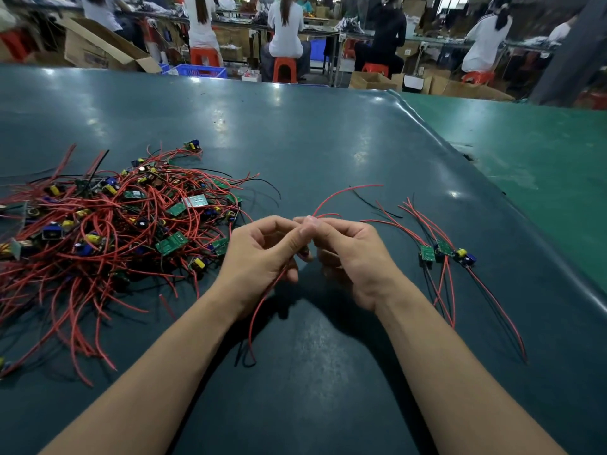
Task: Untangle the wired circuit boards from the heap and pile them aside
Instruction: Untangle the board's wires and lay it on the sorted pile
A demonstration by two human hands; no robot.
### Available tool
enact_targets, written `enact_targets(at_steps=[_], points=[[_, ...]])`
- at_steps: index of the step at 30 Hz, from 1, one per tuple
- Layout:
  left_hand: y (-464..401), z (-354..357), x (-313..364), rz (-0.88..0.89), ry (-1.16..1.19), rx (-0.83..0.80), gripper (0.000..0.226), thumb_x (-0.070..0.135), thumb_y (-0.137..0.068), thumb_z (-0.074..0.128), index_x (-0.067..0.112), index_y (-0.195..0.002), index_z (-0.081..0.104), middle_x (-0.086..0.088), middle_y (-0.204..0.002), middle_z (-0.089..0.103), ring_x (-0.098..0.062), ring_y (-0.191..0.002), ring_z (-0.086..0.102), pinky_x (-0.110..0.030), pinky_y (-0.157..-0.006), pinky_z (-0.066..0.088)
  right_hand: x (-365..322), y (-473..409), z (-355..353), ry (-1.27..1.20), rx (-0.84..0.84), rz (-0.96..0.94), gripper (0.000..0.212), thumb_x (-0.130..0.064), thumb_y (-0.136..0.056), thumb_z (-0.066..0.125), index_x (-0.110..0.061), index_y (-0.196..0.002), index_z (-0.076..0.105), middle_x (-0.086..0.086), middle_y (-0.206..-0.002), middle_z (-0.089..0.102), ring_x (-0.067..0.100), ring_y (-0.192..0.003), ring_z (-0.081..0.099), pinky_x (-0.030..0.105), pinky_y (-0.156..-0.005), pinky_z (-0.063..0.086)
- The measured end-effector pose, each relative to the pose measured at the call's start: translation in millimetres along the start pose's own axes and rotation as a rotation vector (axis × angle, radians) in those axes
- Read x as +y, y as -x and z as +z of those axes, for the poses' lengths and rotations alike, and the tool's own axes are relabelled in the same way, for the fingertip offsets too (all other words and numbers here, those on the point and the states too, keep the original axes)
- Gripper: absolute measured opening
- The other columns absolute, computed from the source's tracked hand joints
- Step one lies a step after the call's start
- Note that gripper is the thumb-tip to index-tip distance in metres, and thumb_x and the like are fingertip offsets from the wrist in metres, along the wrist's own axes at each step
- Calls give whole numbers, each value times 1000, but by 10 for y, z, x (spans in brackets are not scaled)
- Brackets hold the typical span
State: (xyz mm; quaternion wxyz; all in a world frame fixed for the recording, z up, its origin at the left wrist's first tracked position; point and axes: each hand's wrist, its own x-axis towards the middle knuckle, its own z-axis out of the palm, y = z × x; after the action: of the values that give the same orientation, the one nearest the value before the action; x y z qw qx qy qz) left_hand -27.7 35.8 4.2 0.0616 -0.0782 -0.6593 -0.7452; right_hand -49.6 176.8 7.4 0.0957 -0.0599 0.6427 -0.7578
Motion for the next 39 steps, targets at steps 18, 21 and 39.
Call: enact_targets(at_steps=[18,21,39], points=[[29,-5,-80,-31,-151,-124,22,14,-82,74,7,-65,62,-2,-52,63,-7,-39,47,-17,-41,35,80,-89,-82,447,246,-171,24,-5,-85,60,-22,-81,76,-21,-58,59,-2,-49,49,11,-53,39],[35,-14,-69,-41,-126,-134,22,14,-80,74,7,-64,61,-5,-53,63,-7,-38,48,-16,-41,35,79,-113,-135,341,291,-116,20,-10,-86,63,-26,-89,77,-25,-52,57,-2,-43,48,11,-48,38],[58,-36,-35,-68,-85,-199,25,26,-73,82,17,-57,65,-8,-53,64,-22,-48,51,-21,-41,35,54,-172,-220,161,508,-150,19,-6,-85,67,-23,-83,76,-8,-61,64,6,-44,46,19,-40,36]])
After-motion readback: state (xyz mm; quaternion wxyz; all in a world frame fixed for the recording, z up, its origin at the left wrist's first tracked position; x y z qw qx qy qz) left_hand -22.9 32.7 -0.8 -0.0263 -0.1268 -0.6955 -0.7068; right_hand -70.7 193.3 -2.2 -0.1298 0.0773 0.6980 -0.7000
